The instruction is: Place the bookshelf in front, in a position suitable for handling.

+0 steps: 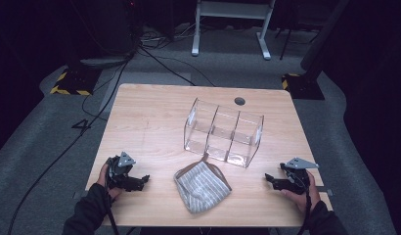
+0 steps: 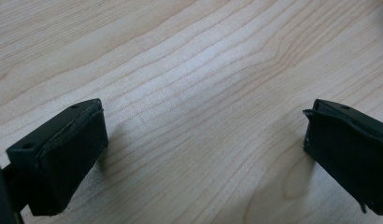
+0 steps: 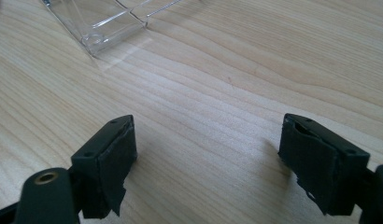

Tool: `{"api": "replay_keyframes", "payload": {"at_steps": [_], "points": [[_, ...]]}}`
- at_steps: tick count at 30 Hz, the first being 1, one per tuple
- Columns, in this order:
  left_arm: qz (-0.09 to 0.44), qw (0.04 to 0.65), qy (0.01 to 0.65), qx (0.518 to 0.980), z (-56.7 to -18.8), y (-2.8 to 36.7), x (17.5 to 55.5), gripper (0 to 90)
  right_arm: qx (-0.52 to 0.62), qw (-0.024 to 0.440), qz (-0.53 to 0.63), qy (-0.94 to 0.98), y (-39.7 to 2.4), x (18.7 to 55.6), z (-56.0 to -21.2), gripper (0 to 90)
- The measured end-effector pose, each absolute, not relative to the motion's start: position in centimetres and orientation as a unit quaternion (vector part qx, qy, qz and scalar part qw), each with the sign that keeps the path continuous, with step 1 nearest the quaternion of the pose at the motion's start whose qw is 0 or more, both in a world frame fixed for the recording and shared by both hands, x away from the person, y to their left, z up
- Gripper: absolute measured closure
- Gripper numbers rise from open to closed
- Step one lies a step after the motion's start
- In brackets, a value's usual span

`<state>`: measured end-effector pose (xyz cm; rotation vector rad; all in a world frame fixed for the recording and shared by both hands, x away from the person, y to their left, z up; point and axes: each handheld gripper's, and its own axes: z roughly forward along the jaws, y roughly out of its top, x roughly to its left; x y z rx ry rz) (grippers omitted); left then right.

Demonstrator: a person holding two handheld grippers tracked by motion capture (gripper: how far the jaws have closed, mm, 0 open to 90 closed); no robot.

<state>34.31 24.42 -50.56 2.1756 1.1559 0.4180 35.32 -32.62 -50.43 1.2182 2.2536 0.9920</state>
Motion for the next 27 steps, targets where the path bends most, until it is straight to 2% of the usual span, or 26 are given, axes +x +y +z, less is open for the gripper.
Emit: {"api": "replay_keyframes", "payload": {"at_steps": [5, 8, 15, 16, 24, 27], "points": [[0.172, 0.321, 0.451, 0.815, -50.5, 24.2, 33.5, 4.1, 0.431, 0.192, 0.353, 0.808, -32.6, 35.4, -50.4, 19.0], [0.173, 0.318, 0.454, 0.814, -50.1, 23.7, 32.6, 17.7, 0.435, 0.189, 0.349, 0.808, -32.5, 35.5, -50.3, 20.0], [0.137, 0.328, 0.395, 0.847, -49.1, 21.8, 30.8, 17.5, 0.402, 0.198, 0.395, 0.802, -31.7, 35.1, -48.3, 22.8], [0.141, 0.336, 0.366, 0.856, -48.4, 20.7, 30.1, 17.5, 0.397, 0.201, 0.398, 0.802, -31.7, 35.0, -48.0, 23.8], [0.133, 0.368, 0.3, 0.87, -46.9, 17.2, 28.6, 17.6, 0.365, 0.213, 0.432, 0.797, -30.0, 34.1, -45.7, 25.0], [0.113, 0.376, 0.282, 0.875, -46.7, 16.0, 28.7, 19.6, 0.339, 0.221, 0.435, 0.804, -29.0, 33.9, -45.0, 25.0]]}}
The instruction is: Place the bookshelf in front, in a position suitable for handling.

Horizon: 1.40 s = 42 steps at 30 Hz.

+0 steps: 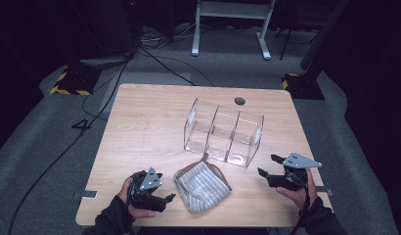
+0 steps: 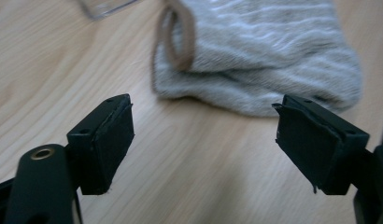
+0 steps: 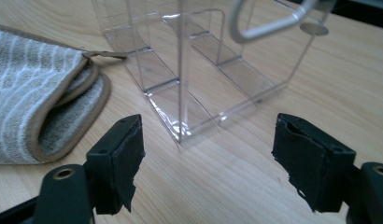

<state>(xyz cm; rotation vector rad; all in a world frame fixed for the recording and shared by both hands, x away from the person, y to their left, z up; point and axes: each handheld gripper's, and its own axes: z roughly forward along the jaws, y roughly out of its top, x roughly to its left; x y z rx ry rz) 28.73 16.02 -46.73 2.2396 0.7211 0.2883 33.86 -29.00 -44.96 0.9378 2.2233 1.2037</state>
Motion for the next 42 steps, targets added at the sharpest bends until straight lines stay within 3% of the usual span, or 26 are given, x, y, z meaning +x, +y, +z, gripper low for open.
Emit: {"api": "replay_keyframes", "payload": {"at_steps": [9, 15, 26, 31, 38, 41, 42], "points": [[0.111, 0.4, 0.216, 0.884, -45.6, 11.0, 28.6, 17.8, 0.312, 0.229, 0.459, 0.8, -27.6, 34.7, -42.9, 25.0], [0.081, 0.393, 0.172, 0.9, -46.4, 7.7, 28.5, 17.7, 0.298, 0.224, 0.457, 0.808, -26.0, 36.0, -42.3, 23.3], [0.063, 0.371, 0.171, 0.91, -48.7, 6.7, 29.0, 18.7, 0.31, 0.23, 0.457, 0.801, -25.5, 37.5, -42.3, 24.6], [0.069, 0.366, 0.168, 0.913, -49.2, 6.7, 29.2, 19.2, 0.318, 0.211, 0.459, 0.802, -25.7, 38.7, -42.7, 24.6], [0.094, 0.351, 0.165, 0.917, -49.6, 7.1, 29.2, 20.6, 0.324, 0.207, 0.465, 0.797, -25.0, 39.7, -42.8, 30.2], [0.099, 0.35, 0.164, 0.917, -49.6, 7.4, 29.3, 20.9, 0.334, 0.213, 0.465, 0.792, -25.1, 39.8, -42.8, 42.3], [0.095, 0.353, 0.171, 0.915, -49.6, 7.6, 29.3, 20.9, 0.334, 0.213, 0.465, 0.792, -25.1, 39.8, -42.8, 42.3]]}}
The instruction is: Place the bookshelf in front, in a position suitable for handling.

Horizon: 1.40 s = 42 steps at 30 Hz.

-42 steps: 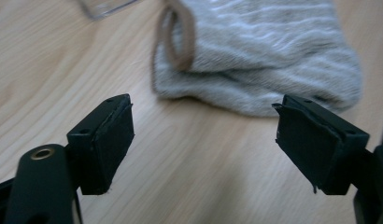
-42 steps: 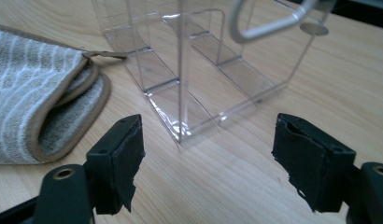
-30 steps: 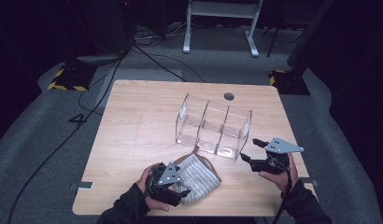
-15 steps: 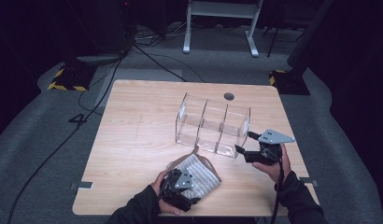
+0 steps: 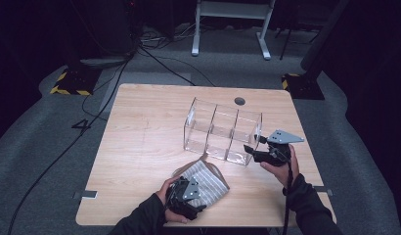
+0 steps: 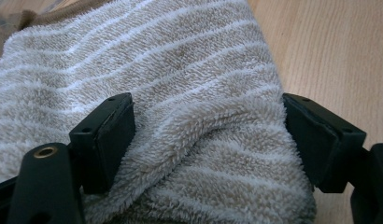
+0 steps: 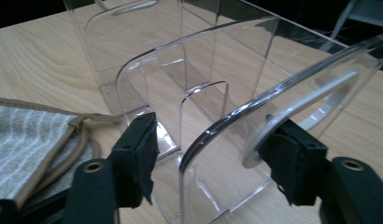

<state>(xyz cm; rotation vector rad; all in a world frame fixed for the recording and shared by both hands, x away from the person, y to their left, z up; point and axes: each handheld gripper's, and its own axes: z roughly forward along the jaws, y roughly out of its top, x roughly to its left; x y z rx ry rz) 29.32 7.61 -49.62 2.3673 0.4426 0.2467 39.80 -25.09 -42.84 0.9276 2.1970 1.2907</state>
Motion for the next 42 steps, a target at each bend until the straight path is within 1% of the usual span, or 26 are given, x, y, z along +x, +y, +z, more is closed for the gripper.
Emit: {"api": "replay_keyframes", "payload": {"at_steps": [2, 9, 12, 13, 14, 16, 18, 21, 25, 27, 29, 31, 32, 33, 35, 38, 40, 42], "points": [[0.099, 0.352, 0.18, 0.913, -49.6, 8.1, 29.3, 22.4, 0.337, 0.223, 0.461, 0.79, -25.2, 39.8, -42.8, 50.9], [0.111, 0.357, 0.219, 0.901, -49.0, 10.2, 29.1, 22.9, 0.334, 0.222, 0.459, 0.793, -25.2, 39.5, -42.7, 51.5], [0.137, 0.356, 0.23, 0.895, -47.9, 11.0, 28.2, 22.7, 0.331, 0.221, 0.458, 0.795, -25.1, 39.2, -42.7, 51.3], [0.154, 0.354, 0.232, 0.893, -47.2, 11.4, 27.5, 22.2, 0.33, 0.222, 0.457, 0.796, -25.1, 39.1, -42.7, 51.4], [0.158, 0.359, 0.233, 0.89, -46.8, 11.8, 27.2, 20.4, 0.326, 0.224, 0.456, 0.797, -25.1, 38.9, -42.7, 51.3], [0.156, 0.381, 0.243, 0.878, -46.1, 12.8, 26.7, 19.9, 0.317, 0.231, 0.458, 0.798, -25.2, 38.7, -42.9, 51.7], [0.156, 0.378, 0.248, 0.878, -46.2, 13.2, 26.7, 18.3, 0.315, 0.23, 0.457, 0.799, -25.2, 38.6, -42.9, 52.0], [0.145, 0.37, 0.263, 0.879, -47.0, 12.8, 27.3, 17.8, 0.312, 0.226, 0.456, 0.802, -25.0, 38.5, -42.8, 52.3], [0.14, 0.363, 0.254, 0.885, -47.5, 11.5, 27.4, 17.1, 0.309, 0.226, 0.455, 0.804, -24.9, 38.2, -42.7, 53.1], [0.15, 0.354, 0.237, 0.892, -47.7, 10.1, 27.4, 17.3, 0.308, 0.227, 0.451, 0.807, -24.5, 37.8, -42.7, 53.1], [0.157, 0.351, 0.228, 0.895, -47.7, 9.6, 27.4, 16.7, 0.306, 0.227, 0.451, 0.807, -24.5, 37.7, -42.7, 53.1], [0.161, 0.347, 0.229, 0.895, -47.7, 9.0, 27.8, 16.3, 0.302, 0.225, 0.45, 0.81, -24.3, 37.4, -42.6, 53.1], [0.159, 0.332, 0.244, 0.897, -48.2, 8.7, 28.5, 16.0, 0.302, 0.224, 0.451, 0.81, -24.3, 37.4, -42.6, 53.1], [0.159, 0.332, 0.244, 0.897, -48.2, 8.7, 28.5, 16.0, 0.302, 0.224, 0.451, 0.81, -24.3, 37.4, -42.6, 53.1], [0.139, 0.327, 0.257, 0.899, -48.8, 9.1, 29.2, 15.6, 0.301, 0.222, 0.451, 0.81, -24.3, 37.3, -42.6, 53.0], [0.113, 0.335, 0.258, 0.899, -49.3, 9.7, 29.5, 15.1, 0.299, 0.222, 0.451, 0.811, -24.3, 37.2, -42.6, 53.0], [0.105, 0.338, 0.255, 0.9, -49.5, 10.1, 29.8, 15.2, 0.298, 0.222, 0.452, 0.811, -24.3, 37.1, -42.6, 53.0], [0.101, 0.329, 0.257, 0.903, -49.3, 10.3, 29.8, 16.6, 0.298, 0.221, 0.452, 0.811, -24.2, 37.0, -42.6, 53.0]]}}
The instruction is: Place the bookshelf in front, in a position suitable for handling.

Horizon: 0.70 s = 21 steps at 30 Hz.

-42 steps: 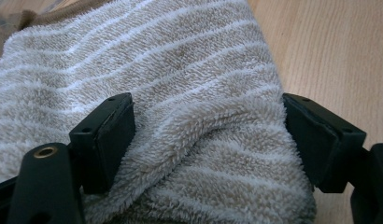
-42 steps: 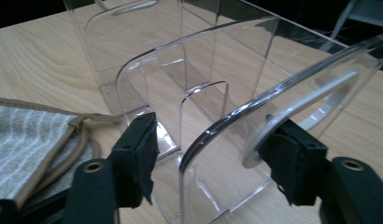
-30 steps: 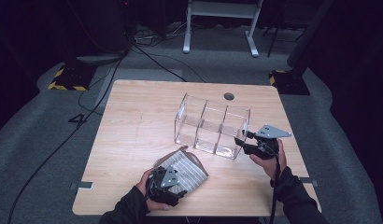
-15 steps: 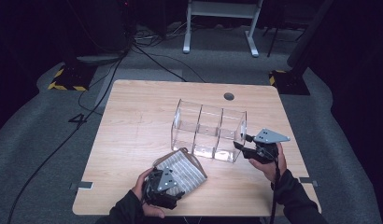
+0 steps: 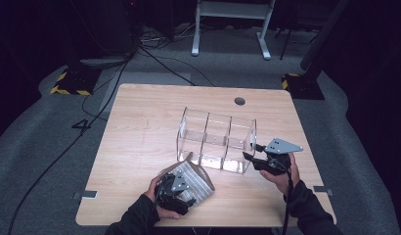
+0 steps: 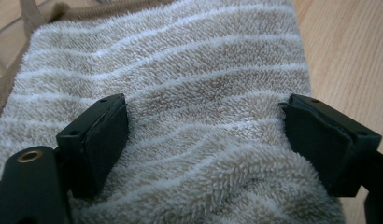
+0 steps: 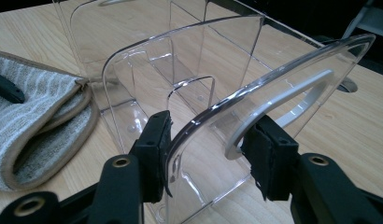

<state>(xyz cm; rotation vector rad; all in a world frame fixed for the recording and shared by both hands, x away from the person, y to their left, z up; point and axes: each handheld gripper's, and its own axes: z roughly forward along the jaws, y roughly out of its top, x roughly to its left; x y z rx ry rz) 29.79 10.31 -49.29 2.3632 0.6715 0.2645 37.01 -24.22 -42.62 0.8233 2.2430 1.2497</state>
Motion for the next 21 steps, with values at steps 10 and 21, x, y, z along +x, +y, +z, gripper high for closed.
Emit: {"api": "replay_keyframes", "payload": {"at_steps": [10, 21], "points": [[0.088, 0.317, 0.25, 0.911, -48.7, 11.6, 29.8, 35.0, 0.284, 0.219, 0.442, 0.822, -23.2, 35.7, -42.4, 53.9], [0.107, 0.317, 0.24, 0.911, -48.4, 12.7, 29.4, 62.8, 0.285, 0.223, 0.44, 0.822, -23.0, 34.9, -42.5, 56.0]]}}
